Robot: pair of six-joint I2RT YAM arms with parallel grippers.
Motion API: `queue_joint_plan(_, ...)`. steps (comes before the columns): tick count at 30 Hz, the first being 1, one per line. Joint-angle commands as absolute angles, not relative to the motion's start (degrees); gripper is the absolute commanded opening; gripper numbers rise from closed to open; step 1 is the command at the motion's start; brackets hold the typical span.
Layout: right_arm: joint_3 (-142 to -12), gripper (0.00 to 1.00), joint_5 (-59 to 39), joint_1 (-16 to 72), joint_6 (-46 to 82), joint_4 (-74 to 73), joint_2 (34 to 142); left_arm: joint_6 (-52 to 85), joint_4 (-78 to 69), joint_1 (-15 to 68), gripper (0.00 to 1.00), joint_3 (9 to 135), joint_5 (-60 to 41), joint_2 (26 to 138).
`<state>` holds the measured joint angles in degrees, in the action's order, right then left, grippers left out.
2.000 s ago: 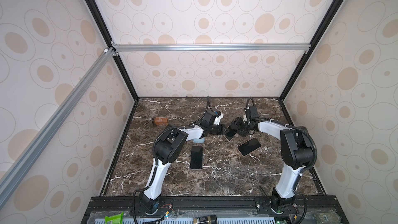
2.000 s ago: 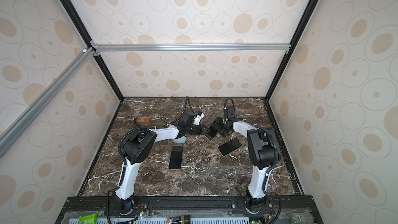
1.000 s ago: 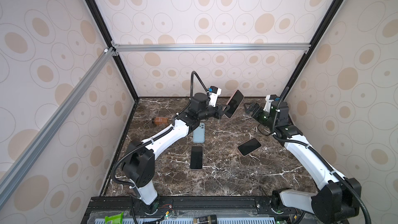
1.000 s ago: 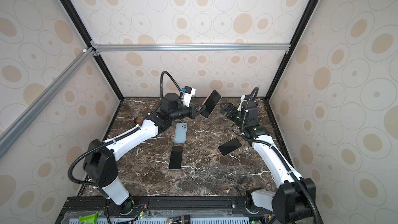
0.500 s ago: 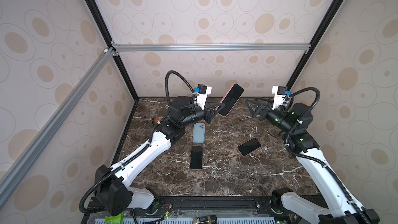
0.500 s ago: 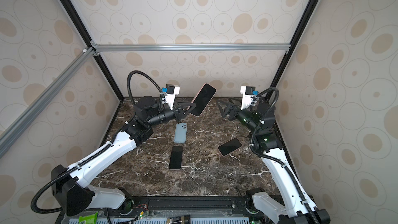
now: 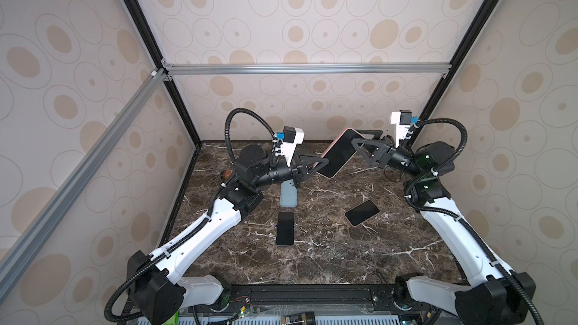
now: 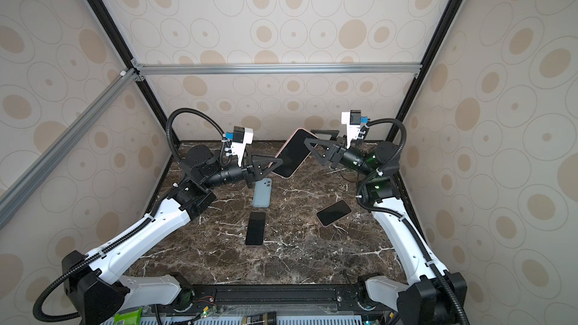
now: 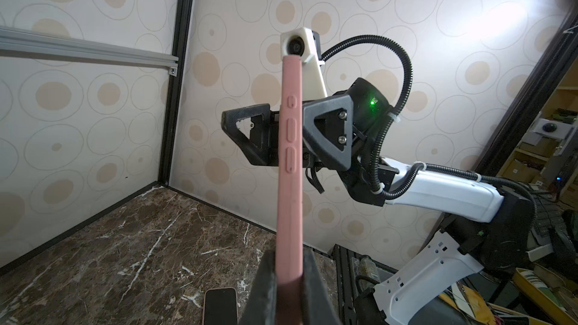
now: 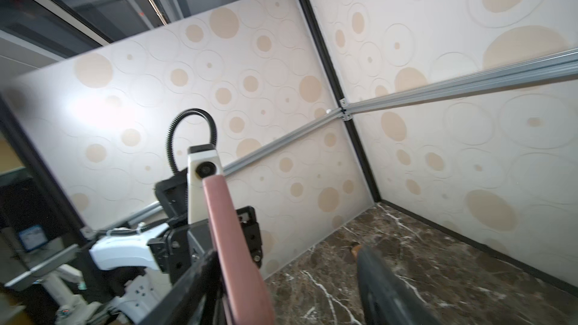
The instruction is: Take the phone out of the phone case
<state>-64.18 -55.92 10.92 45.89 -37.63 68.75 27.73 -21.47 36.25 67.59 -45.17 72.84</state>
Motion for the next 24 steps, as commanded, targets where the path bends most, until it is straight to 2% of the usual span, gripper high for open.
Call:
queue_joint_plan(1,-67.9,0.64,-62.9,11.4,53.7,-49.7,69.5,30.3,-30.1,35.9,0.0,68.2,-47.0,70.1)
queue_joint_plan(3,-69.0,0.6,-64.0,12.1,52.8,-48.3,69.6,30.6,-30.5,35.9,0.0,68.7,-47.0,70.3)
queue_joint_plan(12,-70.8,0.53,-66.4,14.6,51.8,-46.4,69.7,31.9,-32.0,35.9,0.0,69.3,-47.4,70.8)
queue_joint_plan(24,-72.2,0.4,-67.0,15.5,58.5,-52.3,70.9,33.3,-34.4,35.4,0.0,68.0,-46.0,70.1)
